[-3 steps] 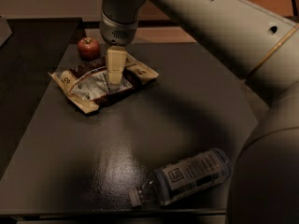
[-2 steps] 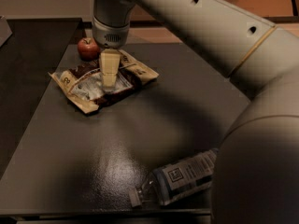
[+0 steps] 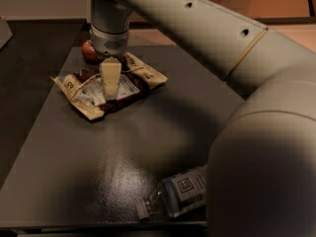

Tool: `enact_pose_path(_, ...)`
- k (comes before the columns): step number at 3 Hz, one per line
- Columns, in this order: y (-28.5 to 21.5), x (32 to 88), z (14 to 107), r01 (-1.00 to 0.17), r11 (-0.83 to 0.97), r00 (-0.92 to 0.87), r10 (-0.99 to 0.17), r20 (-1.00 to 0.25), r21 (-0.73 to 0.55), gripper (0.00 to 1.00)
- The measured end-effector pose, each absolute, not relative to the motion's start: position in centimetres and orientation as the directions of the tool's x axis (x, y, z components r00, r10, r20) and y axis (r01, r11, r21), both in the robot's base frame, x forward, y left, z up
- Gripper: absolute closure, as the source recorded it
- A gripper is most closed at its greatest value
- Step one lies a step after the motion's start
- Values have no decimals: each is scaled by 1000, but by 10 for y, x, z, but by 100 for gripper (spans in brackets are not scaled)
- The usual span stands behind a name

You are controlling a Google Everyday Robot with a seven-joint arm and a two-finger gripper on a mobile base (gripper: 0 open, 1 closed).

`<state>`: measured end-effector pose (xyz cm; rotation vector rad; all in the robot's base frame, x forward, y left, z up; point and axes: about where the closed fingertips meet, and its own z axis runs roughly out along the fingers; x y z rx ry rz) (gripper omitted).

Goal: Move brown chip bag near blue plastic bottle

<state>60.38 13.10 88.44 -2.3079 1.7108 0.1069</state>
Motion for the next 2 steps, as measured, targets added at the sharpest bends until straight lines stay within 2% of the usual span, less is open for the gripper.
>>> enact_pose_path(2, 136, 604, 882, -941, -300, 327, -924, -200, -154, 64)
